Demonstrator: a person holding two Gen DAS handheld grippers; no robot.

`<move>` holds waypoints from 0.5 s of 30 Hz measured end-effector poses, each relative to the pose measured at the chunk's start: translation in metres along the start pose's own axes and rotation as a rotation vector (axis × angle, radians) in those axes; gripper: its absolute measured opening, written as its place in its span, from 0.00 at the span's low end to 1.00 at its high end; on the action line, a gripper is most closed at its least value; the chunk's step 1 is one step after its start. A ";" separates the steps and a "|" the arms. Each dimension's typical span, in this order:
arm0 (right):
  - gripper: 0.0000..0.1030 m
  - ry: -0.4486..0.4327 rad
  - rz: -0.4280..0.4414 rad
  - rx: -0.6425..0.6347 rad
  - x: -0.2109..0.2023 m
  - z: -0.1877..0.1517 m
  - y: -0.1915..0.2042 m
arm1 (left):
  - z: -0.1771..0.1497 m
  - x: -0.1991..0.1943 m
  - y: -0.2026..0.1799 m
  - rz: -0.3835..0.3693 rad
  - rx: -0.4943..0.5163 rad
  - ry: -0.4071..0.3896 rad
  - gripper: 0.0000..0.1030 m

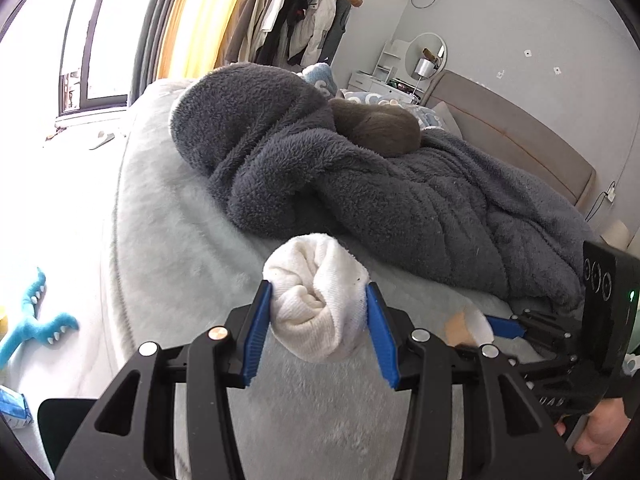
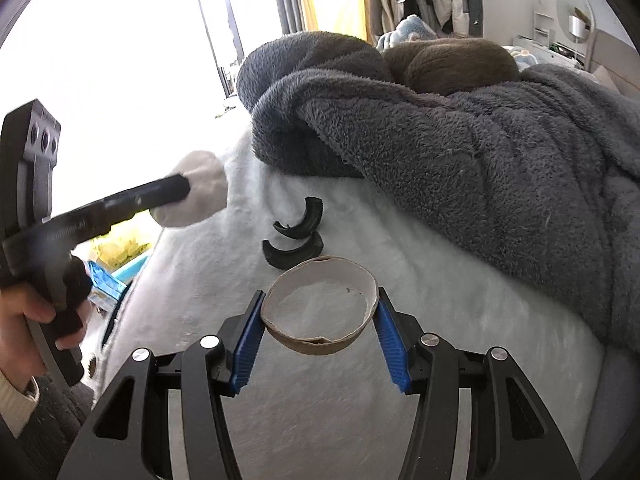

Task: Collect trash
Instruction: 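Carry the tissue ball and tape ring with both tools toward the black bin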

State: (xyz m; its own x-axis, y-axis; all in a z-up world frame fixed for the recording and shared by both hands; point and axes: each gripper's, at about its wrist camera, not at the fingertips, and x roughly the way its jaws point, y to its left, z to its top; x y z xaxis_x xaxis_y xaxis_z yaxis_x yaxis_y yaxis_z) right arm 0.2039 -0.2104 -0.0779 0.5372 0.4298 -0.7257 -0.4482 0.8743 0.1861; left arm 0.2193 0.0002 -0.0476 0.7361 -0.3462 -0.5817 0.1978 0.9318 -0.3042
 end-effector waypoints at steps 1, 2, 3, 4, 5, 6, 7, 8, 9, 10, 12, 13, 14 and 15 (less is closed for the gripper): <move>0.53 -0.005 0.001 0.006 -0.003 -0.001 0.001 | -0.003 -0.003 0.000 0.004 0.004 0.001 0.48; 0.53 -0.012 0.002 0.010 -0.006 -0.002 0.003 | -0.004 -0.006 -0.001 0.008 0.009 0.001 0.48; 0.53 -0.020 0.000 0.013 -0.009 -0.004 0.006 | -0.007 -0.011 -0.002 0.014 0.016 0.001 0.48; 0.53 -0.024 -0.003 0.016 -0.012 -0.005 0.007 | -0.010 -0.014 -0.003 0.016 0.020 0.001 0.48; 0.53 -0.028 -0.006 0.019 -0.016 -0.008 0.009 | -0.012 -0.017 -0.004 0.017 0.024 0.000 0.48; 0.53 -0.032 -0.006 0.025 -0.020 -0.010 0.011 | -0.015 -0.021 -0.006 0.019 0.031 0.002 0.48; 0.53 -0.038 -0.004 0.032 -0.023 -0.012 0.014 | -0.018 -0.023 -0.007 0.023 0.037 0.005 0.48; 0.53 -0.041 -0.003 0.035 -0.027 -0.014 0.017 | -0.021 -0.025 -0.008 0.029 0.042 0.008 0.48; 0.53 -0.042 -0.001 0.034 -0.029 -0.015 0.020 | -0.026 -0.028 -0.009 0.036 0.049 0.015 0.48; 0.53 -0.046 0.000 0.034 -0.031 -0.016 0.022 | -0.029 -0.030 -0.009 0.040 0.051 0.020 0.48; 0.53 -0.055 0.001 0.037 -0.036 -0.019 0.028 | -0.036 -0.033 -0.008 0.047 0.052 0.032 0.48; 0.53 -0.060 0.005 0.041 -0.039 -0.020 0.031 | -0.039 -0.035 -0.007 0.049 0.048 0.037 0.48; 0.53 -0.064 0.007 0.042 -0.042 -0.020 0.033 | -0.043 -0.037 -0.005 0.051 0.042 0.041 0.48; 0.53 -0.069 0.009 0.043 -0.044 -0.021 0.036 | -0.046 -0.039 -0.003 0.052 0.034 0.045 0.48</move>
State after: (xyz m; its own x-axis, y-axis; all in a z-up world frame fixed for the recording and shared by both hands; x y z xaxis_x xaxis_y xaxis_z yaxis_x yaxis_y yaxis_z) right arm 0.1495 -0.2024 -0.0531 0.5821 0.4511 -0.6765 -0.4232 0.8785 0.2216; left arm 0.1606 0.0062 -0.0585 0.7164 -0.3014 -0.6292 0.1829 0.9514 -0.2476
